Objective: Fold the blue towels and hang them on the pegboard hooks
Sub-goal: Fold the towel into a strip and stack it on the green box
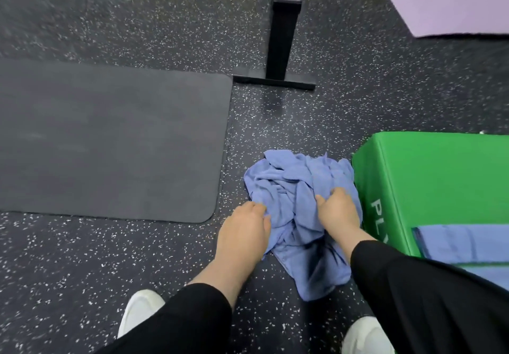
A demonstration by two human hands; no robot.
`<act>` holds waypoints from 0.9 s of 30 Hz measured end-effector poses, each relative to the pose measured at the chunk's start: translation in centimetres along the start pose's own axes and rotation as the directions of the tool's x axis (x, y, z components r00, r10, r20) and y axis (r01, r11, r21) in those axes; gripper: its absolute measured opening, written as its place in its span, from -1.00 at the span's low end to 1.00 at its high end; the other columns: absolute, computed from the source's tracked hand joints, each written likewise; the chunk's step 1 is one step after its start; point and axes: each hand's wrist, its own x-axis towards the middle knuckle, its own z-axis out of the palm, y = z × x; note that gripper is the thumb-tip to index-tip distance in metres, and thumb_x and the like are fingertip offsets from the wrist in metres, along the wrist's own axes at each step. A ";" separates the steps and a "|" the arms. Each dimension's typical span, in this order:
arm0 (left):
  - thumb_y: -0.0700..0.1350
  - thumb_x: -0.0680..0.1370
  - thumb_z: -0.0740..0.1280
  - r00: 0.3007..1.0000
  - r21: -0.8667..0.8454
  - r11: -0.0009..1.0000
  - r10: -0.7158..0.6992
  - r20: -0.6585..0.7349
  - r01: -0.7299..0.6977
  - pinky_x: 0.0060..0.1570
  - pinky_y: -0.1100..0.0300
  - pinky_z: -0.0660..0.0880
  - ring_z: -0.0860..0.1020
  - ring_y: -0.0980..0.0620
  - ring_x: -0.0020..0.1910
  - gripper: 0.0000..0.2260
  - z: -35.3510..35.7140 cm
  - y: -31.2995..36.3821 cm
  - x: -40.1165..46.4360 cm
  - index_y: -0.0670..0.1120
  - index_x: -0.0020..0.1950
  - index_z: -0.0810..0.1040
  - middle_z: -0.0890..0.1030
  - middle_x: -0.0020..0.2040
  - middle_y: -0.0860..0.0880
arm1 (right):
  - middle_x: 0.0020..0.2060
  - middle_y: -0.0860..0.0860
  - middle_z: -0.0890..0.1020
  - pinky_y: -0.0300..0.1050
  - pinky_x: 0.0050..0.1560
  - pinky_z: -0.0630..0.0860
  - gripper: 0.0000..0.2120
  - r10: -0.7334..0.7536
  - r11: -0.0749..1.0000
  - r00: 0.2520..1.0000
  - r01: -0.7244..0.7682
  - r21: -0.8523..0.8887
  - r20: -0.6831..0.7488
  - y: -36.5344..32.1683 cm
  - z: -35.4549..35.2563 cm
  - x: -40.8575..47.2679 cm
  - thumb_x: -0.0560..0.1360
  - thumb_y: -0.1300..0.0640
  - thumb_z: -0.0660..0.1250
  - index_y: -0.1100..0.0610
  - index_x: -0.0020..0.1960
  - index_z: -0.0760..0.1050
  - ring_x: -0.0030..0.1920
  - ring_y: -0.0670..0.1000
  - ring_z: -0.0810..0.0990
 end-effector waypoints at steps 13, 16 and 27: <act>-0.04 0.68 0.14 0.995 -0.070 0.996 0.052 -0.087 -0.058 0.14 0.05 0.46 0.51 -0.04 0.20 -0.74 -5.3 4.2 -1.1 -0.06 0.27 0.53 0.56 0.24 0.02 | -0.12 0.07 0.59 -0.10 -0.15 0.32 -0.80 -0.200 0.924 0.973 0.226 0.308 -0.114 -5.5 -10.5 -1.1 0.58 0.26 0.19 0.15 0.07 0.57 -0.08 0.12 0.52; -0.04 0.68 0.16 0.986 -0.158 0.984 0.058 -0.153 -0.082 0.18 0.04 0.45 0.50 -0.04 0.24 -0.73 -9.3 6.4 -2.4 -0.03 0.35 0.50 0.55 0.27 0.01 | -0.05 0.05 0.64 -0.14 -0.08 0.35 -0.74 -0.301 0.898 0.940 0.337 0.283 -0.163 -8.1 -16.1 -3.8 0.57 0.26 0.19 0.14 0.09 0.63 -0.02 0.09 0.54; 0.02 0.64 0.30 0.869 -0.239 0.861 0.358 -0.341 -0.448 0.51 0.16 0.19 0.24 0.17 0.52 -0.45 -24.7 13.1 -11.4 0.10 0.61 0.20 0.30 0.56 0.15 | -0.22 -0.04 0.73 -0.24 -0.11 0.46 -0.76 -0.658 0.614 0.731 0.658 0.436 -0.178 -11.3 -30.6 -22.4 0.48 0.34 0.30 0.07 -0.16 0.68 -0.23 -0.17 0.57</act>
